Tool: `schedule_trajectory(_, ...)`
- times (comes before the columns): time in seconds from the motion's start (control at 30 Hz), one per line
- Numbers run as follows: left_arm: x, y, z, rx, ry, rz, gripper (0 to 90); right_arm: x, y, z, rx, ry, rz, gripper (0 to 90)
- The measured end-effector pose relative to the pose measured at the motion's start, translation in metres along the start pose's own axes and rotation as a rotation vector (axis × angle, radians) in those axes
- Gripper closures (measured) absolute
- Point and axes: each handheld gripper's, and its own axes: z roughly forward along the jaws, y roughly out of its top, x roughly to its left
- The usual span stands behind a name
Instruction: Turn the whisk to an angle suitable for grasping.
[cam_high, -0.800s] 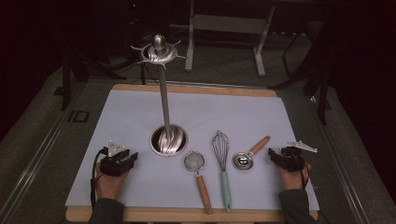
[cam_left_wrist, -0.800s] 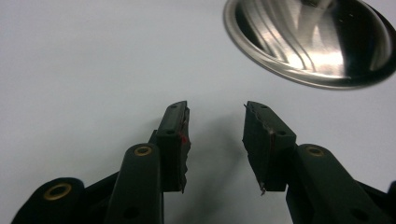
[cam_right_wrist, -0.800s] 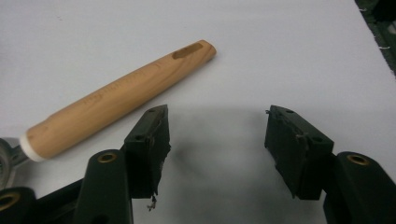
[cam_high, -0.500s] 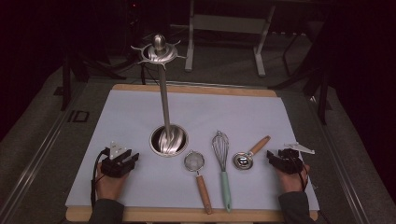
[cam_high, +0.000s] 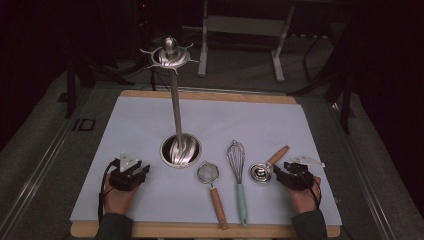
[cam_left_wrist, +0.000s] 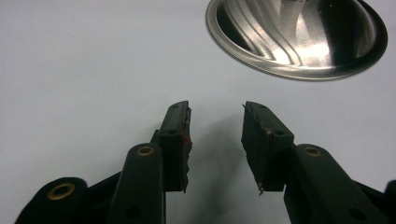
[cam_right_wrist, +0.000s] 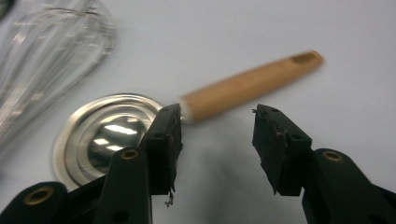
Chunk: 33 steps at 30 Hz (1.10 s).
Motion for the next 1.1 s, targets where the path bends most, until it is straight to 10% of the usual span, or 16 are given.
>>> schedule_trajectory(0.67, -0.003, 0.001, 0.002, 0.028, 0.018, 0.025, 60.5, 0.081, 0.014, 0.004, 0.049, 0.204, -0.132, 50.0)
schedule_trajectory(1.1, -0.004, 0.001, 0.003, 0.032, 0.02, 0.032, 60.1, 0.103, 0.015, 0.037, 0.207, 0.22, -0.117, 48.0)
